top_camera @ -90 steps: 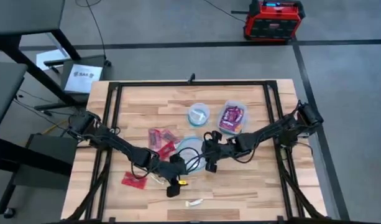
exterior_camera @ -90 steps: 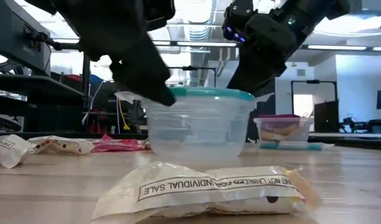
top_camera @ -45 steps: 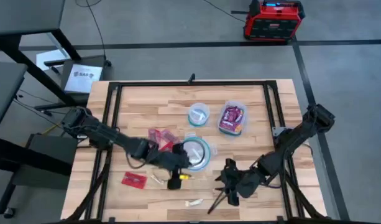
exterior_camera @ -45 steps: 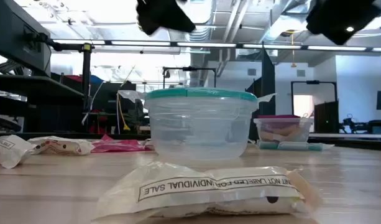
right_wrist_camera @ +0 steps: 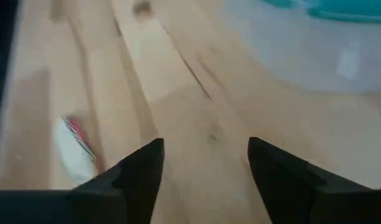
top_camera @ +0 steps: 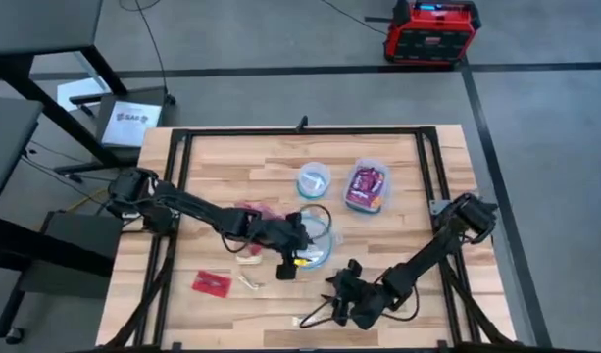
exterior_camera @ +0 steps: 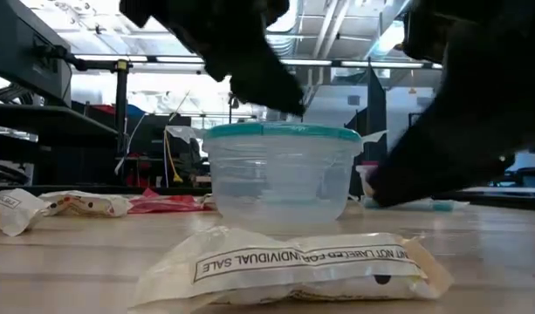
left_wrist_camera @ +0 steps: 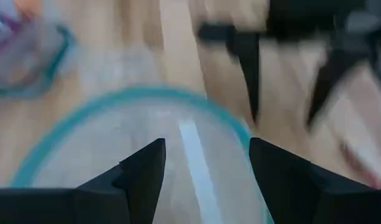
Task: Sort candy
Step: Open the center transparent bin
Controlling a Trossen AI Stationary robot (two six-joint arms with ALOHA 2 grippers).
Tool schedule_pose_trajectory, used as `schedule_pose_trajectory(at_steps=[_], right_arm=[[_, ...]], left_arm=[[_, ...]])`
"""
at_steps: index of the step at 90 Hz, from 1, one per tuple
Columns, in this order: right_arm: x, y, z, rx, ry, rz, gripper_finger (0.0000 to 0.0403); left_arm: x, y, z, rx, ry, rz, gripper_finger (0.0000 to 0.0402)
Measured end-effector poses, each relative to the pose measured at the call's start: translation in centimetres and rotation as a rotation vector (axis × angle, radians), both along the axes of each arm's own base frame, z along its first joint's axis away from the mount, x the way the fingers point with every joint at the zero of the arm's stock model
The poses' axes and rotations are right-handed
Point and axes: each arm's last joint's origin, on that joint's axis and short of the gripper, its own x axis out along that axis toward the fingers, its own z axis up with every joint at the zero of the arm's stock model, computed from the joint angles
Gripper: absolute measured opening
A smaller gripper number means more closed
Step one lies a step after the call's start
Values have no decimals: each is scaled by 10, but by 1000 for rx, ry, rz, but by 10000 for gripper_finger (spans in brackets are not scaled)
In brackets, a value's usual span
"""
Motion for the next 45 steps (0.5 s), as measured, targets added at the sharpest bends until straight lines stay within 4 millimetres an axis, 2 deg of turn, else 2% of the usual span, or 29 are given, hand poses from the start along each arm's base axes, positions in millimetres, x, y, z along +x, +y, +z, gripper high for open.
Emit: schedule_pose_trajectory(at_steps=[11,21,29,45], right_arm=[[5,-8,-9,-27,18,-24,260],[14,-14,-3,-57,-20,-6,261],[18,-22,-4,-52,-48,-3,260],[11,-36,-14,42,-150,5,260]], left_arm=[[-1,9,-6,-39,5,-47,219],[1,12,-14,-70,-3,-89,219],[4,10,-28,-79,31,-120,219],[11,7,-47,-87,46,-139,219]])
